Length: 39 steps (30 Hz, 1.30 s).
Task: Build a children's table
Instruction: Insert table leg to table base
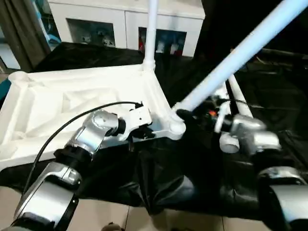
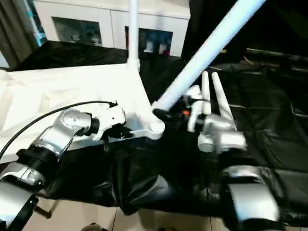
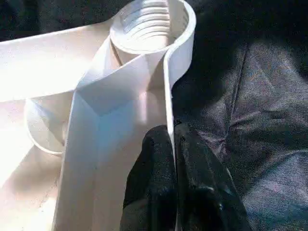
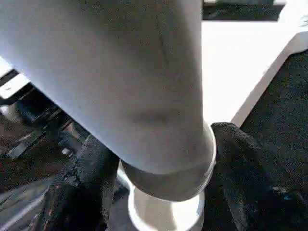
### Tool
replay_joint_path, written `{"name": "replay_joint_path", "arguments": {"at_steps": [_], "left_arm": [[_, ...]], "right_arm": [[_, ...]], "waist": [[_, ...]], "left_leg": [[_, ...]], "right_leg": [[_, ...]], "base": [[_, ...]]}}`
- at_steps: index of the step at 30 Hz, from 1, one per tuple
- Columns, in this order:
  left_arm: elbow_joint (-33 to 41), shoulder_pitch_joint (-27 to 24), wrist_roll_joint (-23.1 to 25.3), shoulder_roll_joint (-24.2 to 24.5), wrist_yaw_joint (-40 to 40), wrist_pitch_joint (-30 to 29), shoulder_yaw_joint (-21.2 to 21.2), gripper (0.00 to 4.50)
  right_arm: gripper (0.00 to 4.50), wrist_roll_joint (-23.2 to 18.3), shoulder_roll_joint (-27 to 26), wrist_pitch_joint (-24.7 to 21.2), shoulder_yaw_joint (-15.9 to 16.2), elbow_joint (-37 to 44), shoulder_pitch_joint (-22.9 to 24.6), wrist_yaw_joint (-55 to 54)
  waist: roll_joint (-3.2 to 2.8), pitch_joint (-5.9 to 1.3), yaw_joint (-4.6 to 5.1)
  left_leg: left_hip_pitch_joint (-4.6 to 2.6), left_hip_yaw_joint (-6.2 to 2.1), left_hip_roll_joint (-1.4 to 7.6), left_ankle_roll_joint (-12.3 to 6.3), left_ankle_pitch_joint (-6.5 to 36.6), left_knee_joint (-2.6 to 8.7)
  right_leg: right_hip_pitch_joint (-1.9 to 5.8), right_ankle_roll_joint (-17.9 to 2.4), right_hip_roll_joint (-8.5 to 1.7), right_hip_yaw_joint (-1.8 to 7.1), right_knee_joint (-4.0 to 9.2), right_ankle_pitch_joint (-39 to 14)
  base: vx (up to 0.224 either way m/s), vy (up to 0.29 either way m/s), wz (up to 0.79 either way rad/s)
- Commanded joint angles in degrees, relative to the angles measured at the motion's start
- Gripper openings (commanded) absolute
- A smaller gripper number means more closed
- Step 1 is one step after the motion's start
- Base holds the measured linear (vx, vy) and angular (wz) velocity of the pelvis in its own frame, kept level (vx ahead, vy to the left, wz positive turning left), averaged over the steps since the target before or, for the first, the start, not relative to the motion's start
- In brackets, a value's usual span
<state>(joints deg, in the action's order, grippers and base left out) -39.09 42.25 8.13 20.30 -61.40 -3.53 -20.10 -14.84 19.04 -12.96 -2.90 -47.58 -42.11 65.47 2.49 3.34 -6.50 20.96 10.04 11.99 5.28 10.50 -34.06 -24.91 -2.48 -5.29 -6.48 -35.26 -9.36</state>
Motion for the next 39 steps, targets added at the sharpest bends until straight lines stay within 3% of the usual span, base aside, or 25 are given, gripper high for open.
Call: {"name": "replay_joint_path", "arguments": {"at_steps": [1, 4, 5, 7, 11, 25, 39], "left_arm": [[1.2, -0.7, 0.7, 0.2, -1.8, 0.9, -1.4, 0.0], [1.2, -0.7, 0.7, 0.2, -1.9, 1.1, -1.6, 0.0], [1.4, -0.7, 0.6, 0.2, -2.1, 1.0, -1.7, 0.0], [1.6, -0.7, 0.6, 0.2, -2.2, 1.0, -1.8, 0.0], [2.0, -1.0, 0.5, 0.1, -2.9, 1.3, -2.0, 0.0], [2.3, -0.9, -0.9, 0.0, -5.5, 2.4, -1.7, 0.0], [0.1, -0.9, -6.2, -1.7, -8.8, 3.0, 2.0, 0.0]], "right_arm": [[2.63, 0.2, 2.1, -4.8, 1.5, 3.2, 0.6, 2.0], [2.63, 0.5, 2.6, -6.8, 1.7, 3.8, 0.7, 1.7], [2.63, 0.0, 2.5, -10.1, 1.9, 4.5, 0.8, 1.6], [2.63, -0.2, 2.3, -11.5, 2.2, 5.1, 1.0, 1.7], [2.63, 2.0, 1.6, -14.9, 5.3, 6.9, 2.1, -0.2], [2.62, 6.4, -0.5, -13.7, 8.2, 1.2, -1.2, -5.0], [2.62, 8.7, 0.3, -15.7, 12.4, -2.2, -2.8, -0.5]], "waist": [[0.58, -4.63, -0.23], [0.67, -4.74, -0.28], [0.65, -4.67, -0.25], [0.66, -4.72, -0.28], [0.8, -4.74, -0.32], [0.73, -4.6, 0.02], [0.92, -4.77, 0.02]], "left_leg": [[0.11, 0.25, 1.21, -5.74, 4.2, 3.14], [0.12, 0.28, 1.19, -5.64, 3.6, 3.04], [0.13, 0.25, 1.19, -5.48, 3.8, 3.09], [0.16, 0.23, 1.21, -5.36, 3.7, 3.06], [0.2, 0.2, 1.21, -5.06, 3.4, 3.04], [-0.01, 0.11, 1.27, -2.74, 5.9, 3.28], [0.02, 0.2, 1.29, -3.28, 5.2, 3.1]], "right_leg": [[4.9, -11.1, -3.12, 3.2, 3.11, -7.0], [4.82, -11.3, -3.22, 3.2, 3.07, -6.3], [4.82, -11.4, -3.18, 3.16, 3.12, -6.7], [4.86, -11.3, -3.17, 3.13, 3.09, -6.8], [4.87, -10.9, -3.22, 3.12, 3.05, -6.8], [4.76, -9.9, -3.45, 3.25, 3.39, -9.8], [4.78, -11.2, -3.33, 3.24, 2.98, -6.9]], "base": [[0.0, 0.0, 0.0], [0.0, 0.0, 0.0], [0.0, 0.0, 0.0], [0.0, 0.0, 0.0], [0.0, 0.0, 0.0], [0.0, 0.0, 0.0], [0.0, 0.0, 0.0]]}}
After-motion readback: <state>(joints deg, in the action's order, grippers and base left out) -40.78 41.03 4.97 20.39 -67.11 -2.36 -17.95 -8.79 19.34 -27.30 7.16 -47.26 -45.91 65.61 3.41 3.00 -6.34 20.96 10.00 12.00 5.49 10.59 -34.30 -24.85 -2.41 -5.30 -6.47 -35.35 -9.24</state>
